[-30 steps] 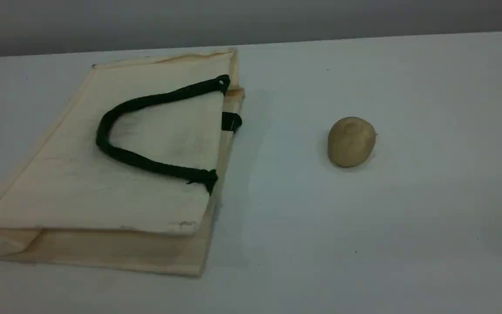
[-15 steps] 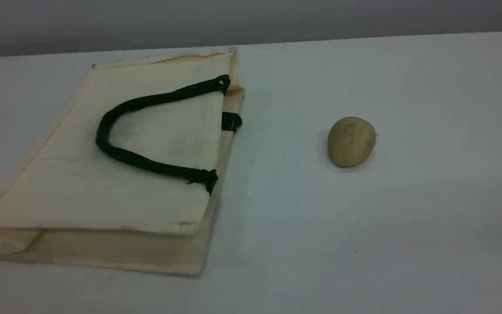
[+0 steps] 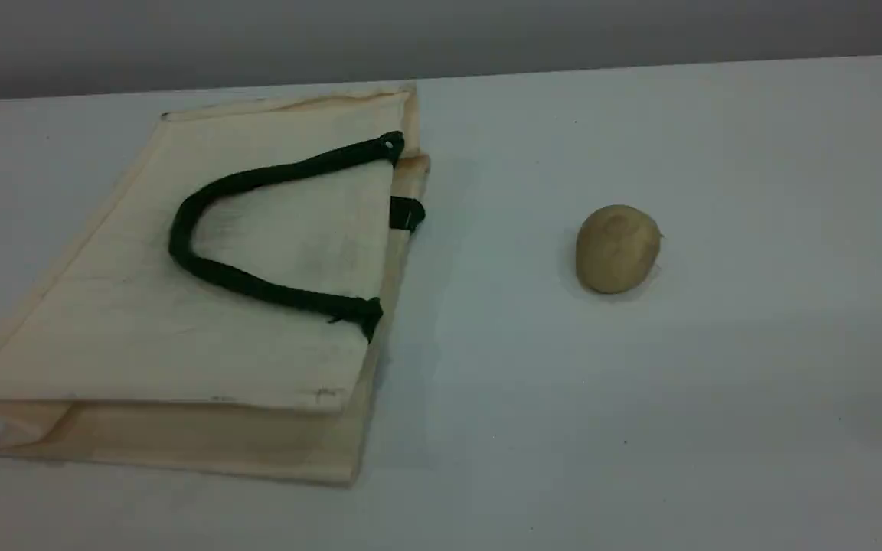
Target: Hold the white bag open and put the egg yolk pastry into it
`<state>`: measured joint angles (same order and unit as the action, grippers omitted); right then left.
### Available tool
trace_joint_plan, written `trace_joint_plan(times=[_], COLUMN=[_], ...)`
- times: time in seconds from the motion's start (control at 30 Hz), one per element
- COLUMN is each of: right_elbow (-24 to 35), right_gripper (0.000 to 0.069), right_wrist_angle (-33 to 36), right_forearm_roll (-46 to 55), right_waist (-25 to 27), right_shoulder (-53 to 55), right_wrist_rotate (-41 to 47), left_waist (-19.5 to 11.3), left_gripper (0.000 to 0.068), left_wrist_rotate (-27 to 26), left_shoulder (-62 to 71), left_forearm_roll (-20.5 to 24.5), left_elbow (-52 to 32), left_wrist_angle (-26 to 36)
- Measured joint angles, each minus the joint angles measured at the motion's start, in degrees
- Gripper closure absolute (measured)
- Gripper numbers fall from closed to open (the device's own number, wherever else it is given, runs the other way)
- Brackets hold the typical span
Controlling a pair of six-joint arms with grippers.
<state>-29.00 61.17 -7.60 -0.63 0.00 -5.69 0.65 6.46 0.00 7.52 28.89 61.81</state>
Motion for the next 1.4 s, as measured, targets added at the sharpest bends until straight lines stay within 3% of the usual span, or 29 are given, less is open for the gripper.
trace_joint_plan(times=[0.37, 0.77, 0.97, 1.4], right_elbow=[0.00, -0.84, -5.57, -23.38], right_gripper=[0.0135, 0.0135, 0.0135, 0.0135], right_wrist_angle=[0.00, -1.22, -7.62, -9.28], right_forearm_roll=[0.00, 0.53, 0.23, -3.62], right_waist=[-0.07, -3.61, -5.27, -5.27], right_shoulder=[0.00, 0.00, 7.13, 36.21], right_wrist_rotate=[0.00, 2.93, 3.07, 3.12], left_waist=[0.00, 0.11, 0.18, 0.18], left_gripper=[0.0157, 0.0157, 0.0157, 0.0157], left_wrist_rotate=[0.00, 1.90, 2.92, 2.86], left_shoulder=[0.00, 1.46, 9.06, 38.48], left_forearm_roll=[0.00, -0.08, 0.18, -0.16], left_elbow=[0.00, 0.56, 5.27, 19.72], left_wrist_angle=[0.00, -0.23, -4.28, -5.41])
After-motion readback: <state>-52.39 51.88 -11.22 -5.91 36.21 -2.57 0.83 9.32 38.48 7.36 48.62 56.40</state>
